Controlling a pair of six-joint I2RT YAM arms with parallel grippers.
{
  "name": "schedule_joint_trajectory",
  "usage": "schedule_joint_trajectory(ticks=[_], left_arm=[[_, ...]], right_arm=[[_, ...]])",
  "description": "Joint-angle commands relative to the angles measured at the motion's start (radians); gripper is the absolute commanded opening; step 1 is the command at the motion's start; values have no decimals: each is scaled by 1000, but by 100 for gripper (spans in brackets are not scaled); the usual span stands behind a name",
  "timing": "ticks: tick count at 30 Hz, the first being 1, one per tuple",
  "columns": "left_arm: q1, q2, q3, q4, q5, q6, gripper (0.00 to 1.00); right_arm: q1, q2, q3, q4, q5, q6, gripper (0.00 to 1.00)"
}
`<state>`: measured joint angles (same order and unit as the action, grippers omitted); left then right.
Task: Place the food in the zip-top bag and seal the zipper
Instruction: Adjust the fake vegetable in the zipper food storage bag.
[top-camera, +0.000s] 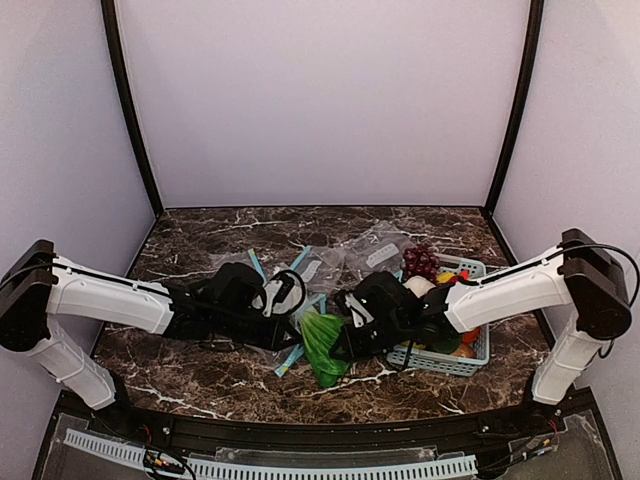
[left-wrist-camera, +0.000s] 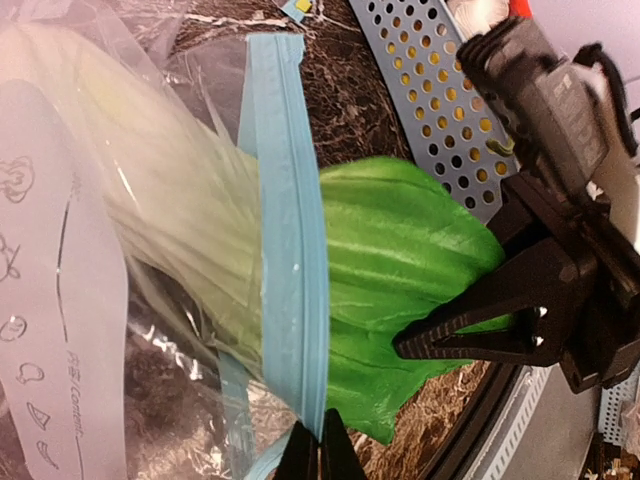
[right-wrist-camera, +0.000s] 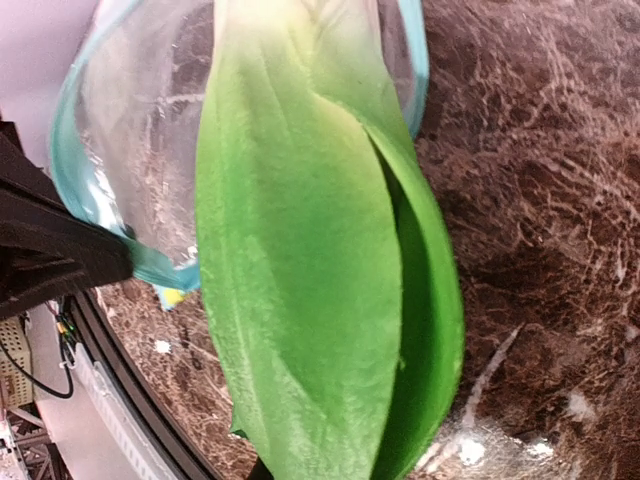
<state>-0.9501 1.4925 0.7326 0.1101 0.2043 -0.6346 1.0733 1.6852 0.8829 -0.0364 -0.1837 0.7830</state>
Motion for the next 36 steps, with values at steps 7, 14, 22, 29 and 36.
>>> schedule_joint_trajectory(ticks=[7, 14, 22, 29, 36], left_arm=[[8, -35, 54, -62, 162, 89, 1], [7, -37, 57, -6, 225, 49, 1], [7, -31, 60, 67, 295, 4, 1], [8, -21, 44, 125, 215, -38, 1], [7, 31, 29, 142, 105, -34, 17]], right_arm=[[-17, -23, 55, 159, 19, -35, 0], [-41, 1, 16, 383, -96, -53, 0], [-67, 29, -25, 531, -108, -72, 0], [-72, 79, -18, 629, -189, -50, 0], [-79, 114, -99, 633, -148, 72, 0]])
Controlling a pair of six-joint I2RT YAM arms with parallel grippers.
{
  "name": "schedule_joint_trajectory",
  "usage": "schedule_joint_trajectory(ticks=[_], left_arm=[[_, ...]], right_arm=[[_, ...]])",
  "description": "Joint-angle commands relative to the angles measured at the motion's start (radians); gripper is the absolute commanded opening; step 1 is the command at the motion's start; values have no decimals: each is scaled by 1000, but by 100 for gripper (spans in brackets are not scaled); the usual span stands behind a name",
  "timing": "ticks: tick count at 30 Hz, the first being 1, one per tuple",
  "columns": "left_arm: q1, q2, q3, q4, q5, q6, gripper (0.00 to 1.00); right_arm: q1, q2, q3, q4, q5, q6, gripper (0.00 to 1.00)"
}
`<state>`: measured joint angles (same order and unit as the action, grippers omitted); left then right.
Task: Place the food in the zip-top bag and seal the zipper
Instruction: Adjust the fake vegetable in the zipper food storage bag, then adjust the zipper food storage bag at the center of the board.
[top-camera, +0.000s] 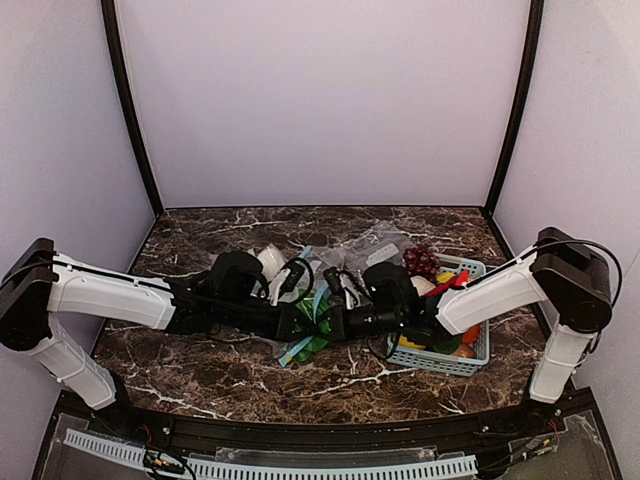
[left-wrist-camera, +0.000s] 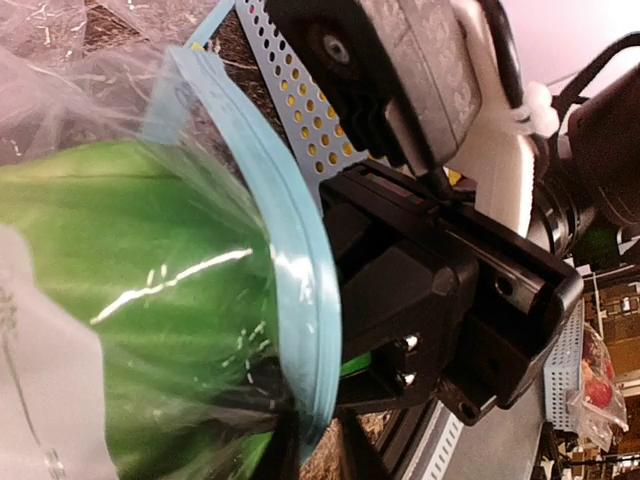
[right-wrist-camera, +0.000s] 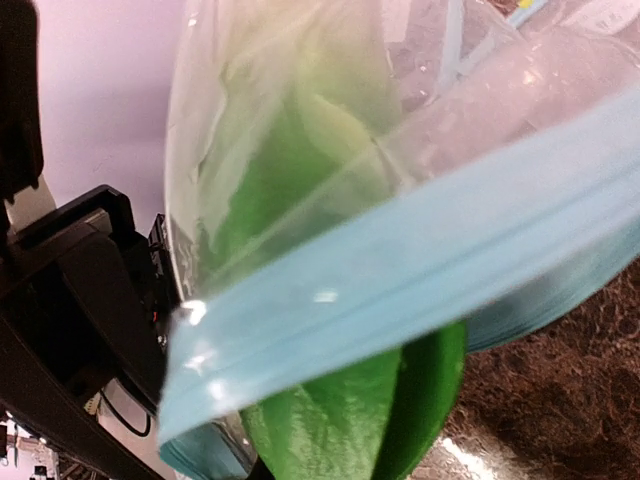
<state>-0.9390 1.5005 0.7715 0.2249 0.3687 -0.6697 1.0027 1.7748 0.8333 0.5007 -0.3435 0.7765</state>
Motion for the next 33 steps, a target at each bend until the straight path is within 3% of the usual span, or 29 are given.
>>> schedule_joint_trajectory(ticks=[1, 2, 5, 9, 11, 20, 26, 33], left_arm=[[-4, 27, -8, 22, -75, 9, 25], [-3, 27, -8, 8, -83, 15, 30], [-5, 1, -12, -37, -139, 40, 56], [-11, -98, -81, -64, -219, 35, 74], [-11, -156, -137, -73, -251, 4, 77], [-11, -270, -392, -7, -265, -256, 71], [-11, -263, -456, 106, -236, -345, 57], [-11, -190, -468, 253, -187, -373, 47]], right_arm=[[-8, 30, -61, 100, 17, 91, 0], [-9, 35, -68, 101, 18, 103, 0], [-9, 55, -78, 98, 28, 135, 0], [-9, 71, -73, 95, 37, 155, 0], [-9, 73, -65, 89, 45, 160, 0], [-10, 71, -33, 51, 58, 163, 0], [-10, 74, -21, 43, 59, 168, 0], [-11, 76, -10, 36, 58, 166, 0]])
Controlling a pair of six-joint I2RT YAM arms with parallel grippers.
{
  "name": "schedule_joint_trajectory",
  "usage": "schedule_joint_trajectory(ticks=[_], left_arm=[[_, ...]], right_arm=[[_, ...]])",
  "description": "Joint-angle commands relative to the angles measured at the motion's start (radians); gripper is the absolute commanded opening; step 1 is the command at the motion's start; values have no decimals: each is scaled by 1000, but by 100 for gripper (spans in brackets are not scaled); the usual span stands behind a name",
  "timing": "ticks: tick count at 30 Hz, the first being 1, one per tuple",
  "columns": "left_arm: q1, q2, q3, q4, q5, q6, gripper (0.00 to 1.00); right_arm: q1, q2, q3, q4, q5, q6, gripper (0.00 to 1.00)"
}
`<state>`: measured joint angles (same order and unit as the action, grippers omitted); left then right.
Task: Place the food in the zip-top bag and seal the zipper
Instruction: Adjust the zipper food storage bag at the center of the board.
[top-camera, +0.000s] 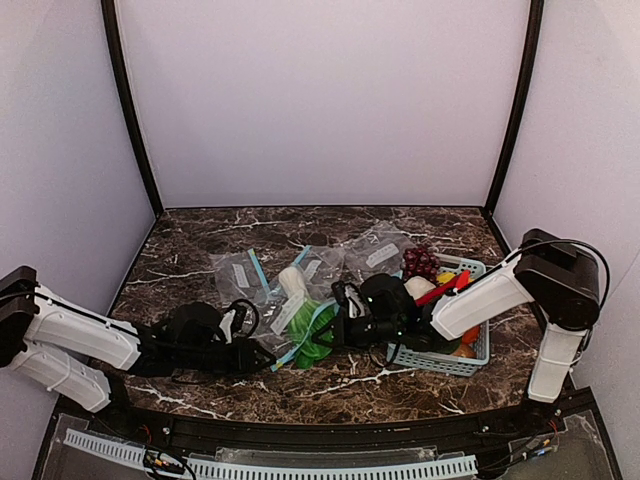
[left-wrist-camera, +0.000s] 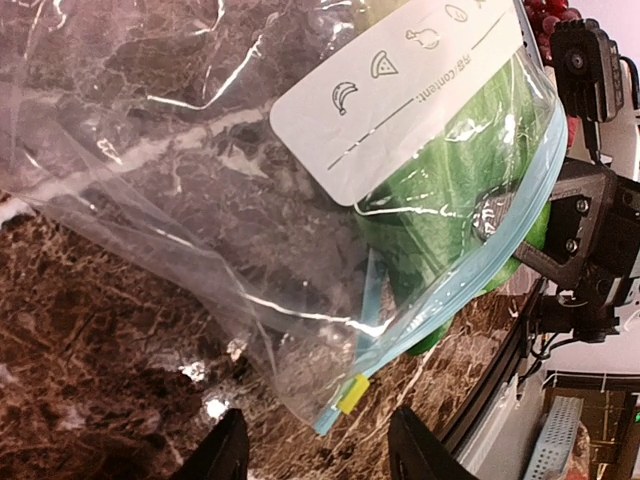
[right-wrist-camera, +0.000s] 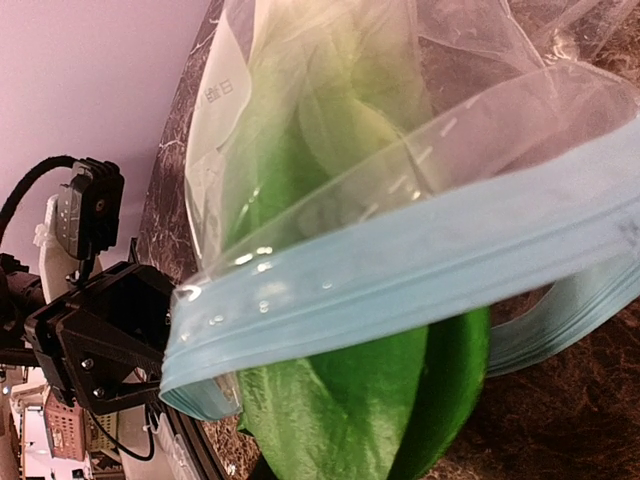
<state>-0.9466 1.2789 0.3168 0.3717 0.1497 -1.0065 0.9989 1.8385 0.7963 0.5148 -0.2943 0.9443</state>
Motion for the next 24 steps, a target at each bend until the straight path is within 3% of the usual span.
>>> schedule_joint_trajectory(ticks=[1, 8, 17, 21, 24], left_arm=[[-4, 44, -11, 110, 35, -38, 45], [-4, 70, 10, 100, 39, -33, 36], [-3, 105, 18, 120, 50, -43, 33], [-4, 117, 23, 125, 50, -40, 27], [-4, 135, 23, 142, 58, -43, 16]], right_arm=[[-6, 11, 27, 19, 9, -2, 0], [-8, 1, 30, 7, 15, -7, 0], [-9, 7, 39, 8, 11, -5, 0], [-10, 8, 41, 10, 7, -3, 0], [-10, 9, 41, 11, 7, -1, 0]])
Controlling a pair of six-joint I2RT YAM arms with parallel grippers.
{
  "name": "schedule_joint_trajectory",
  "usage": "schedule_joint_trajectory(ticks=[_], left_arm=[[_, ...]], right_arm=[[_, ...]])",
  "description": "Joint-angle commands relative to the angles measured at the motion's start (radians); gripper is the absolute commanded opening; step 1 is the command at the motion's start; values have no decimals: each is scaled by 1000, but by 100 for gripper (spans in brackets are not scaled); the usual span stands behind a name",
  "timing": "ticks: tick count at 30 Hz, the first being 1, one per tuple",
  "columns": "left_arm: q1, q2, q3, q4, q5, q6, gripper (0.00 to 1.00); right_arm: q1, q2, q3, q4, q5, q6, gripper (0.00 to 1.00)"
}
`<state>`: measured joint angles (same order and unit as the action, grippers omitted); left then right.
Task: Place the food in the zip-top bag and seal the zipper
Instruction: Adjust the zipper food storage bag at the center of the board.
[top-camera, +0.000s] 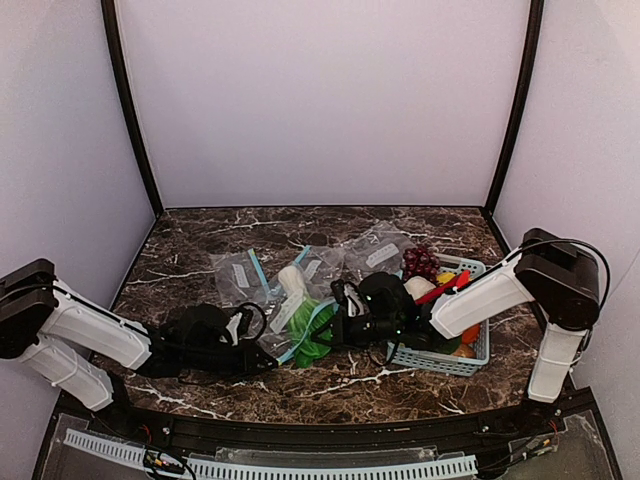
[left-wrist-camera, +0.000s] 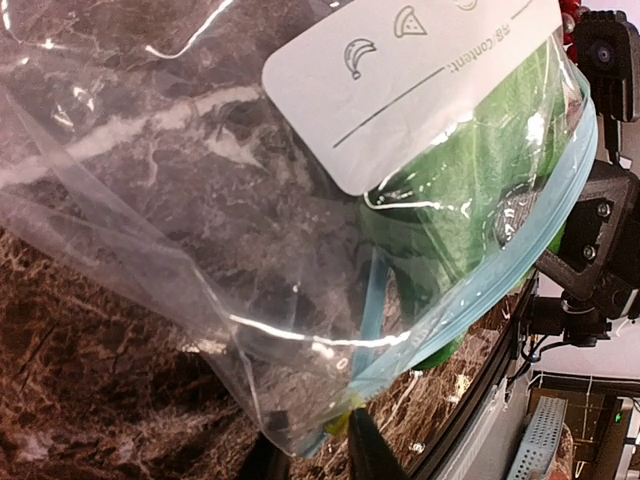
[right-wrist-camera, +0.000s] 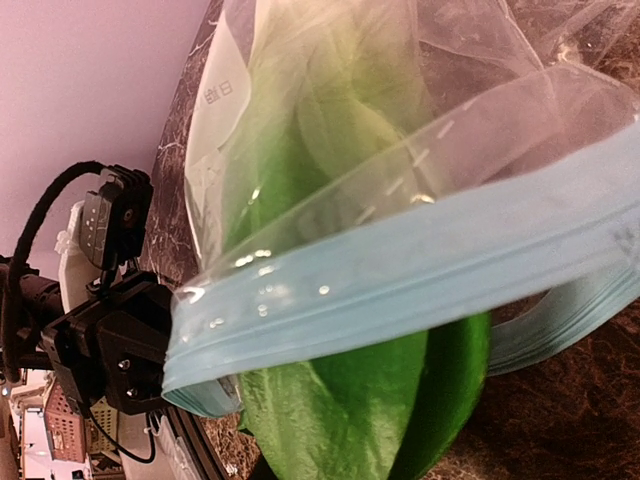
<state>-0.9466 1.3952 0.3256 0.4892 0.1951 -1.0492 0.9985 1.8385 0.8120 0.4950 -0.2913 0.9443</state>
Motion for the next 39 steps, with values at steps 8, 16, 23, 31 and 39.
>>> schedule_joint_trajectory(ticks=[8, 16, 23, 31, 39], left_arm=[[-3, 42, 8, 87, 29, -6, 1], [-11, 7, 14, 91, 57, 23, 1], [-34, 1, 41, 77, 99, 38, 1], [-53, 37, 73, 82, 97, 34, 1], [-67, 65, 109, 128, 105, 28, 1]], right_arm=[[-9, 10, 23, 41, 10, 7, 0], [-19, 26, 27, 107, 23, 34, 0], [-25, 29, 43, 165, 54, 63, 0], [-27, 42, 32, 272, 5, 140, 0], [-31, 83, 24, 407, -50, 188, 0]])
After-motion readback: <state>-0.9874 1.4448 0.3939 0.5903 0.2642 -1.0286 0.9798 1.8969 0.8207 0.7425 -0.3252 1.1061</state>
